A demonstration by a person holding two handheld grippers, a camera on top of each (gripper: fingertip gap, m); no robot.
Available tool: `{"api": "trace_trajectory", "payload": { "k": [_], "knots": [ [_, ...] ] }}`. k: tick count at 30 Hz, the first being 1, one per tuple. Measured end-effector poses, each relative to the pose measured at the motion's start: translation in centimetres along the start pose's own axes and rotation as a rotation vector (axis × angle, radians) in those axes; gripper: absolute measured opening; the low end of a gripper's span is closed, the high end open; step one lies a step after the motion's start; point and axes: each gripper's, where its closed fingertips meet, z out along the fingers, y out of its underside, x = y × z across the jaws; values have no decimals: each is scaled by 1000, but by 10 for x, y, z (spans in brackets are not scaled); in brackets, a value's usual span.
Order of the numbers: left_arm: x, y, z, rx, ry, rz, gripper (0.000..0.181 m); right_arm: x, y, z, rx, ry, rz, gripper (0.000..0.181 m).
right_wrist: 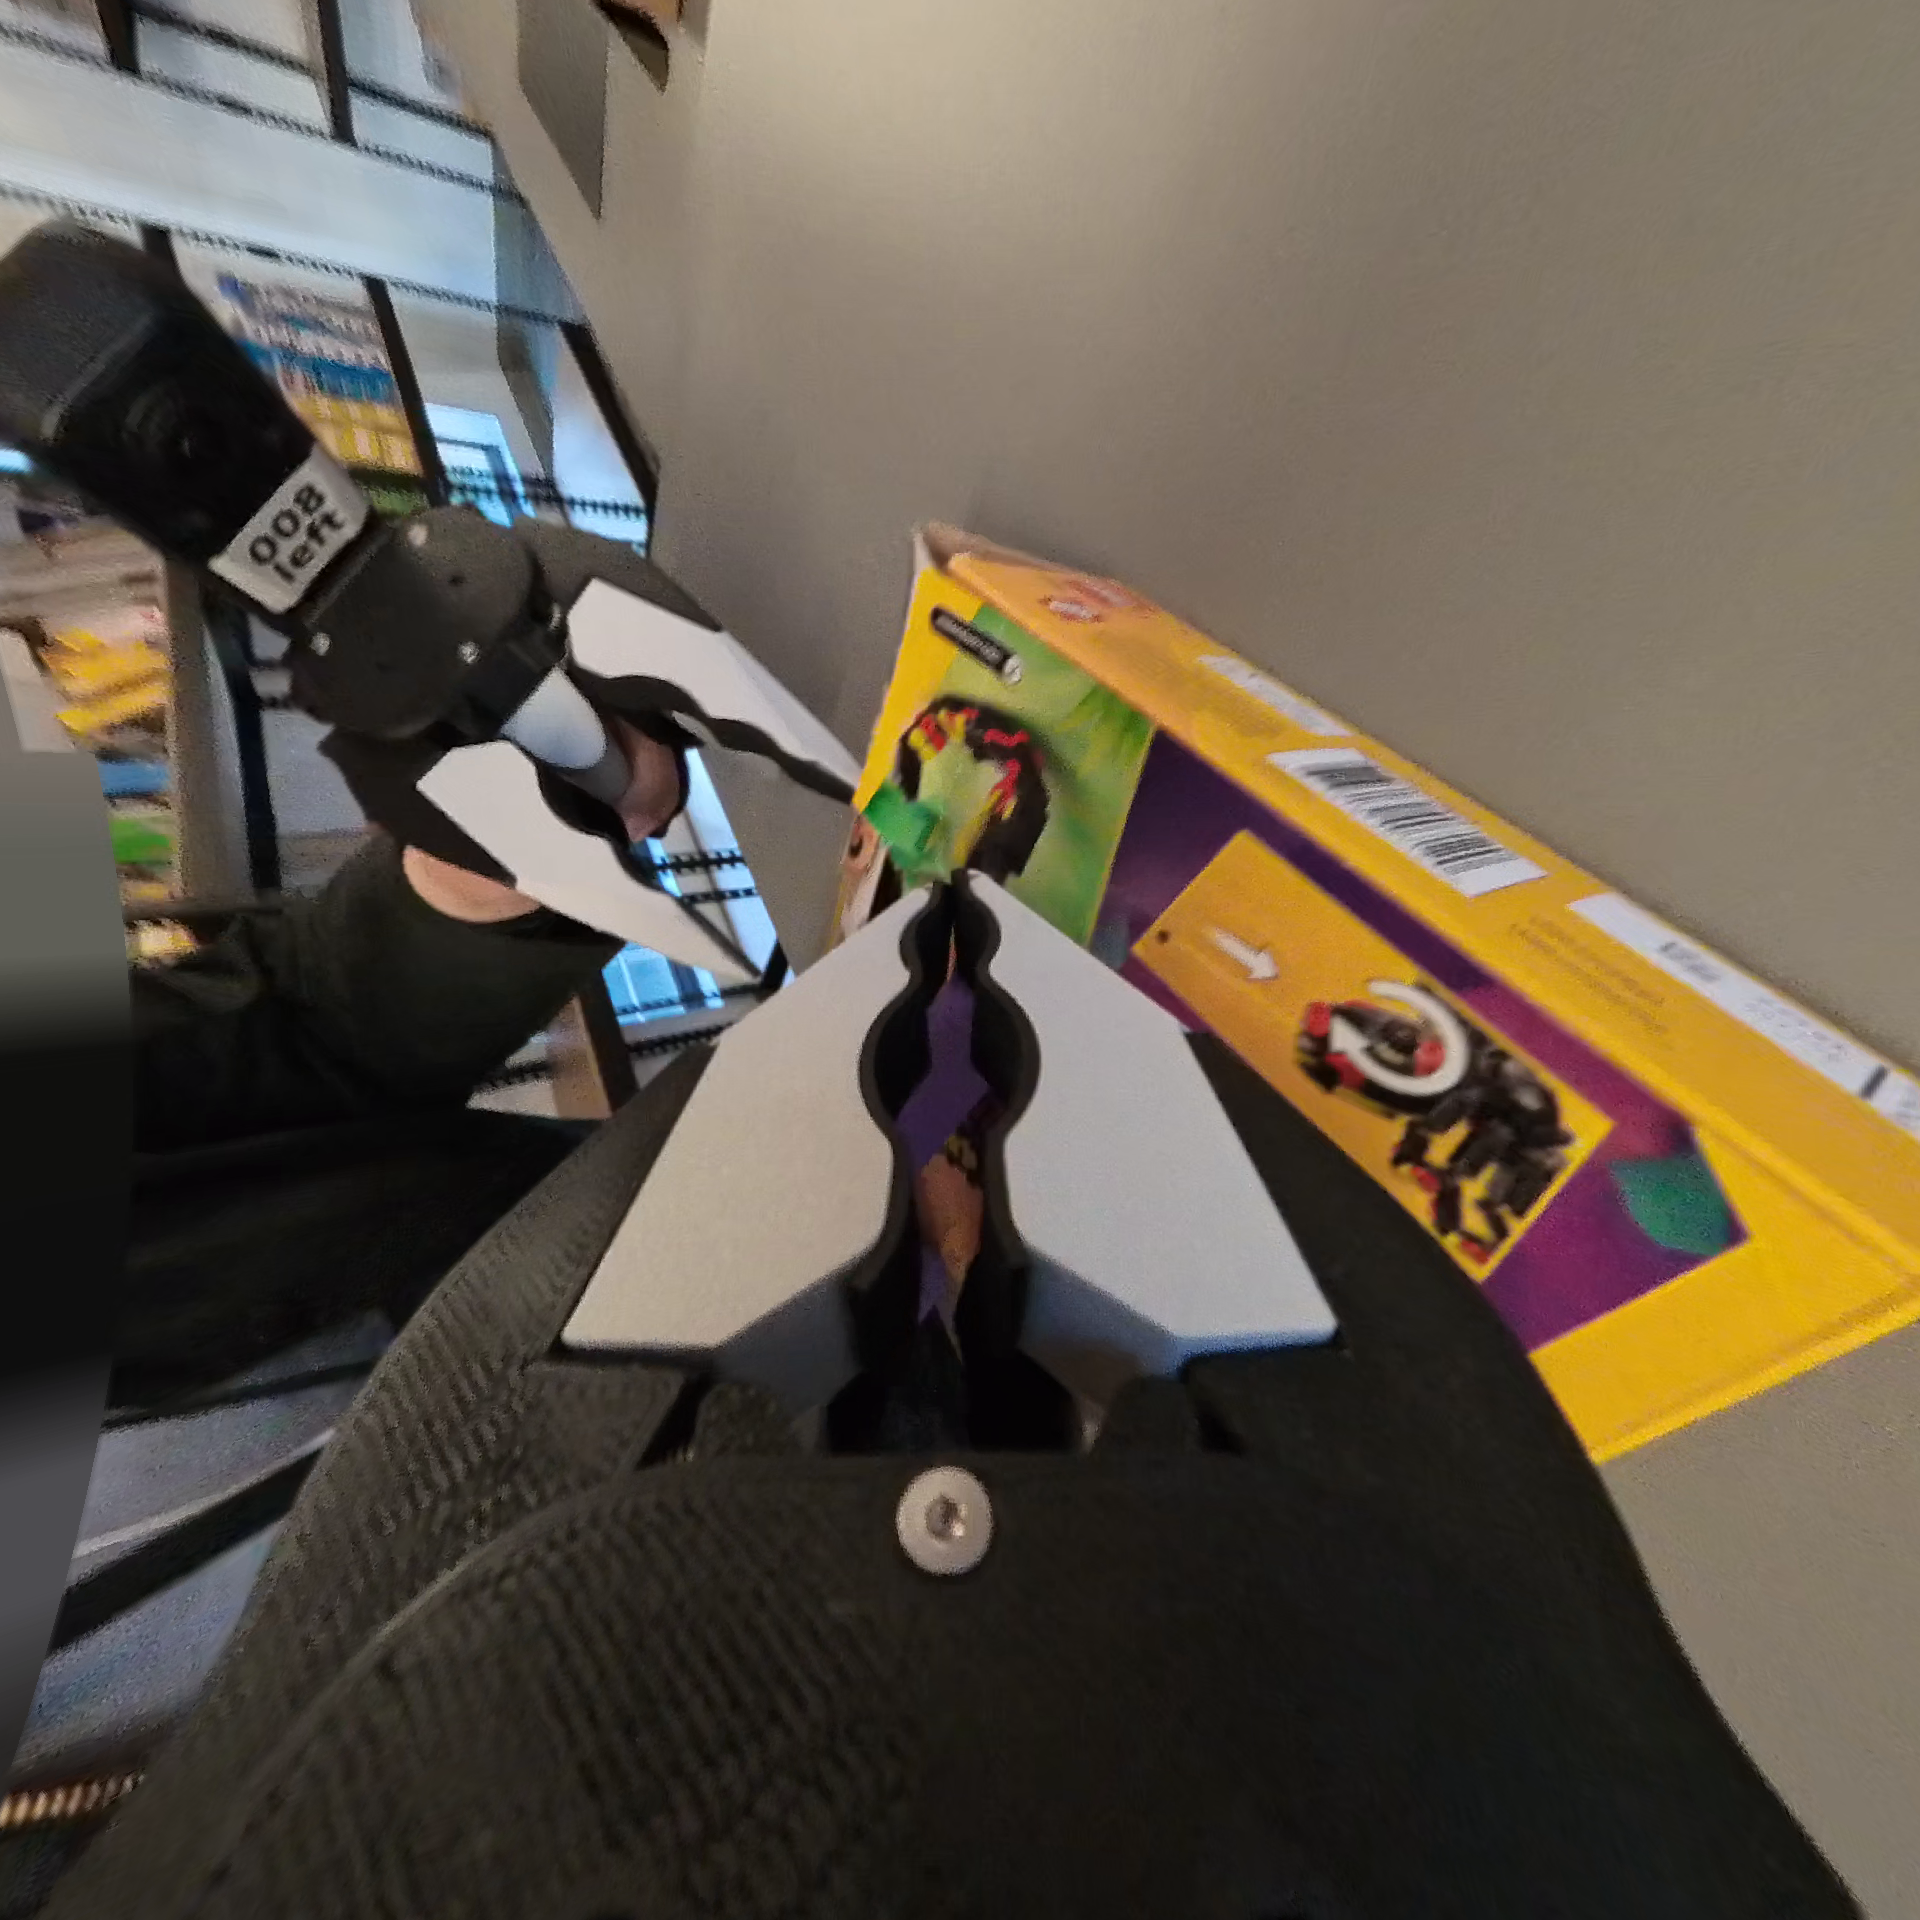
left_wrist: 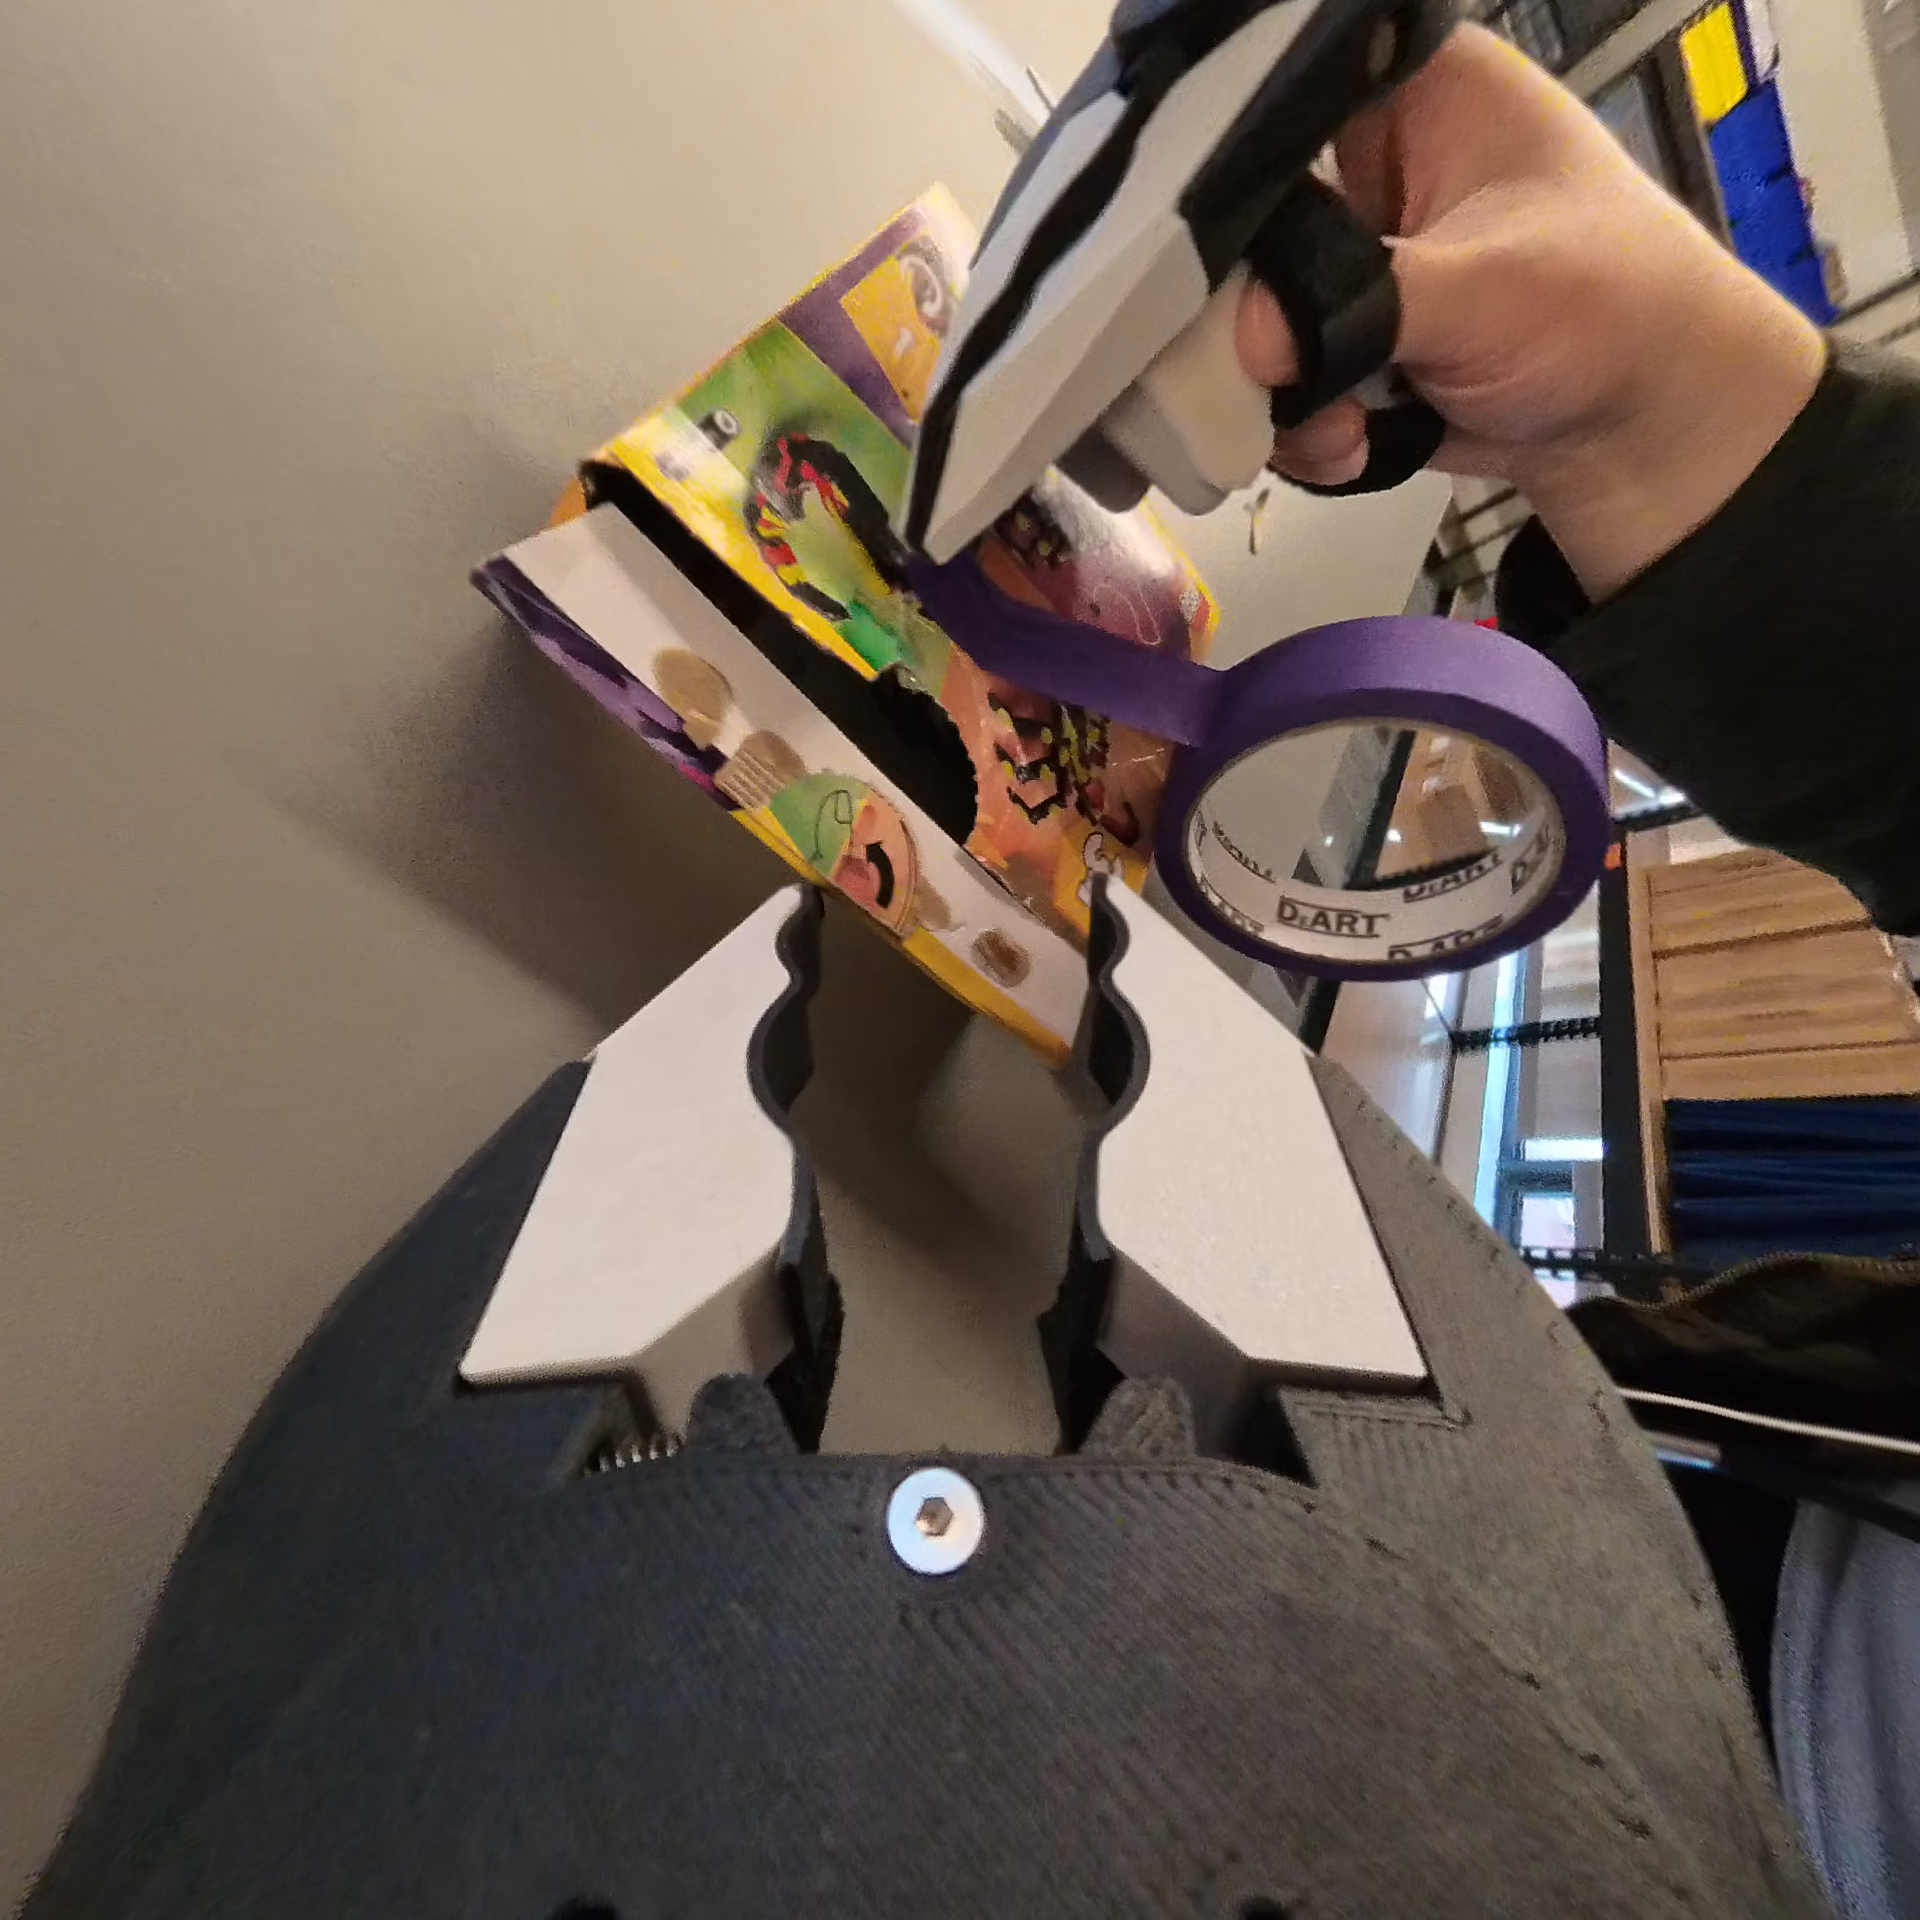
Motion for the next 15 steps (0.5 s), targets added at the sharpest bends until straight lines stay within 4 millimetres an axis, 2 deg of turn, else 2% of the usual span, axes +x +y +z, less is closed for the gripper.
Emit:
{"api": "trace_trajectory", "payload": {
  "k": [2,4,7,10,13,15],
  "knots": [
    [2,3,2,23,-17,-2,50,-8,8,1,-30,-29,-12,0],
    [2,5,5,44,-42,1,51,0,14,9,-75,0,-4,0],
    [2,8,8,57,-77,4,51,0,3,16,-23,-52,32,0],
    [3,14,8,54,-96,1,51,3,-10,5,87,-1,-20,0],
    [4,22,8,52,-89,-28,51,-6,-4,1,80,-48,-28,0],
    [1,23,7,66,-104,-41,51,-4,0,4,56,-69,14,0]
  ]
}}
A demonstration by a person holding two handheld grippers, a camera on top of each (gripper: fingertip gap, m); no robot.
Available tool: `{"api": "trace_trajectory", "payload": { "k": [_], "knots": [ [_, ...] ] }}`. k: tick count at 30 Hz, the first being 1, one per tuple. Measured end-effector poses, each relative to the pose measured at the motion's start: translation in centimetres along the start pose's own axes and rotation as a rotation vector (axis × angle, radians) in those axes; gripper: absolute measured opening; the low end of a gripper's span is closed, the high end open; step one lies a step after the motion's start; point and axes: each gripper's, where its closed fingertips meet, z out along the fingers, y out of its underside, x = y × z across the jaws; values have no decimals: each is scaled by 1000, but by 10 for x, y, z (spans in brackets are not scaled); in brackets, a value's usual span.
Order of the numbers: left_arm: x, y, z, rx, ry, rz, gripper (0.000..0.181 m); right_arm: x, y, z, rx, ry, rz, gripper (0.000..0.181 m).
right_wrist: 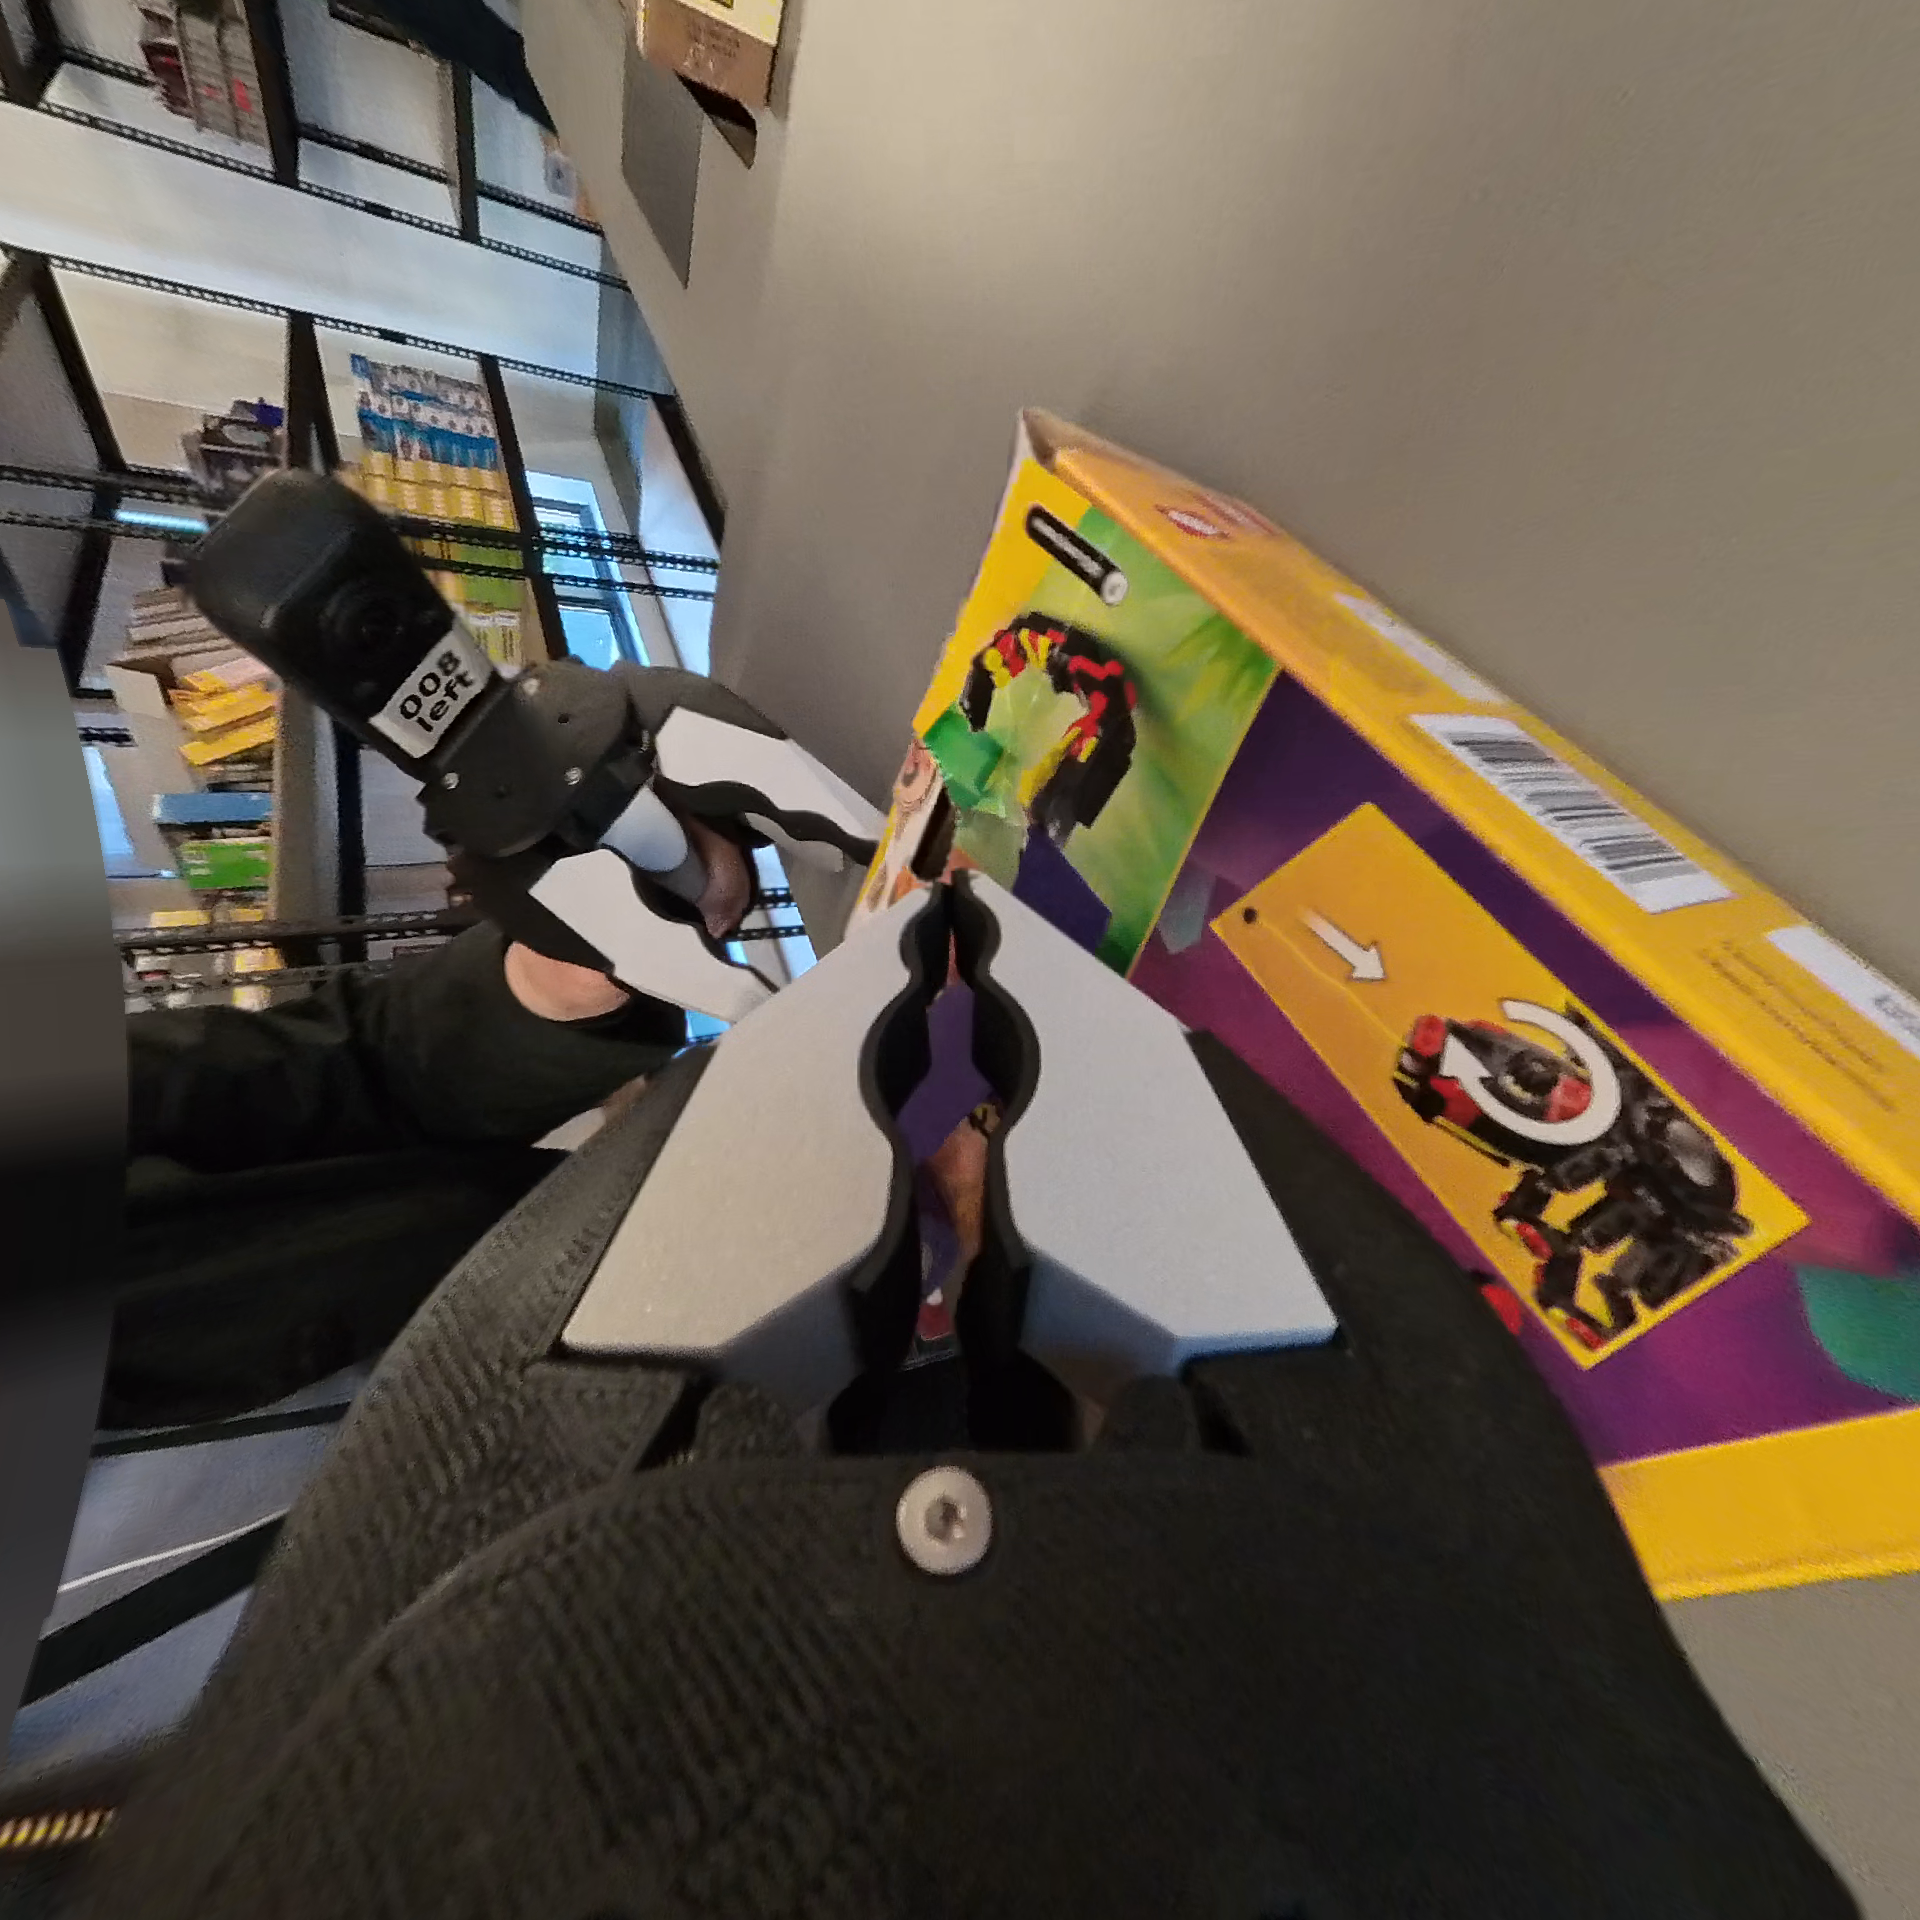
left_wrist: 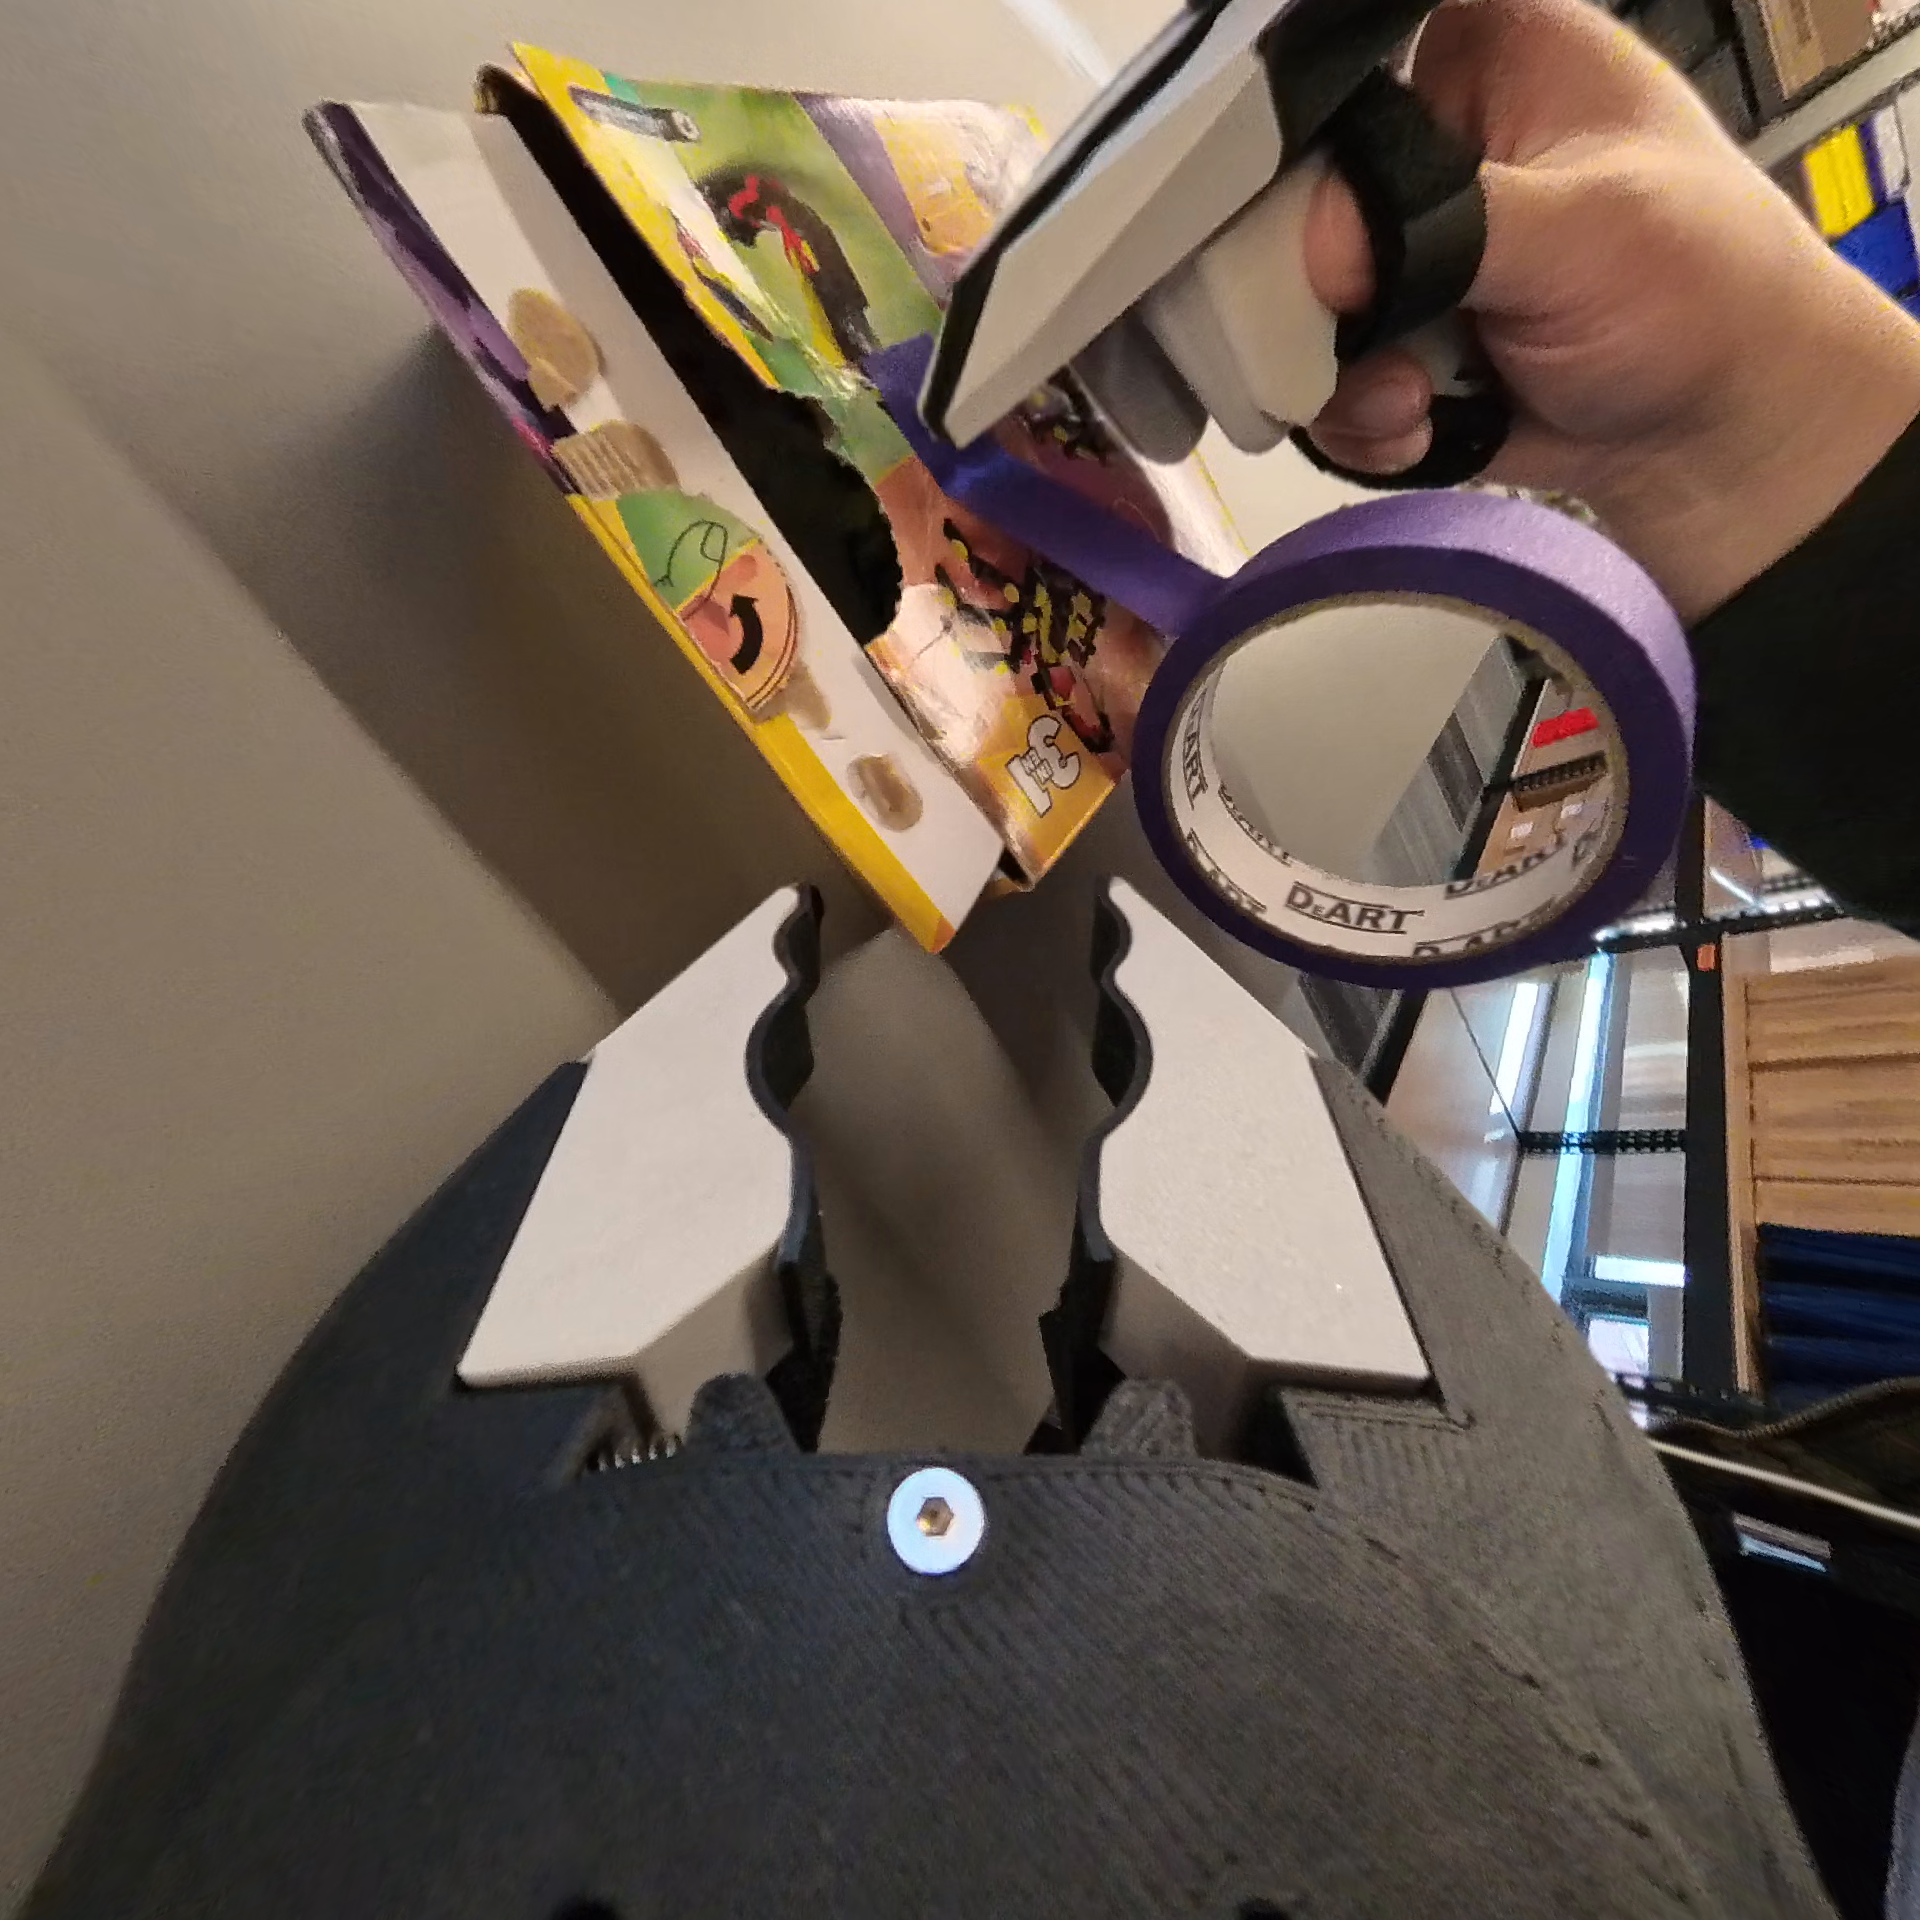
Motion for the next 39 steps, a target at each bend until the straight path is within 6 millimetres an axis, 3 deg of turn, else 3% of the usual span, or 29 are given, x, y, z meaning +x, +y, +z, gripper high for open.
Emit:
{"api": "trace_trajectory", "payload": {
  "k": [5,10,17,20,23,27,30,31,33,35,37,39],
  "knots": [
    [-9,-17,2,78,-33,-52,51,4,-3,5,5,-44,104,0],
    [-15,-18,15,47,-67,-73,53,6,-1,6,5,4,49,0],
    [-13,-16,17,25,-28,-112,48,18,-30,-11,155,46,30,0],
    [-12,-14,17,18,-16,-122,49,4,-15,-10,106,-28,8,0],
    [-12,-14,17,17,-10,-126,50,6,11,1,-33,-14,3,0],
    [-12,-15,17,12,-8,-118,50,10,-7,-5,67,45,-24,0],
    [-14,-16,16,2,-6,-112,49,8,-2,-13,65,59,-52,0],
    [-14,-16,15,1,-4,-108,49,9,-1,-18,79,86,-77,0],
    [-15,-19,11,8,-10,-85,47,-12,-13,-41,235,76,-214,0],
    [-14,-23,4,35,-13,-42,45,-41,-23,-82,467,120,-420,0],
    [-11,-28,-7,73,-16,-2,46,-63,-18,-128,663,217,-565,0],
    [-9,-34,-24,107,-31,40,46,-74,-5,-162,788,265,-600,52]
  ]
}}
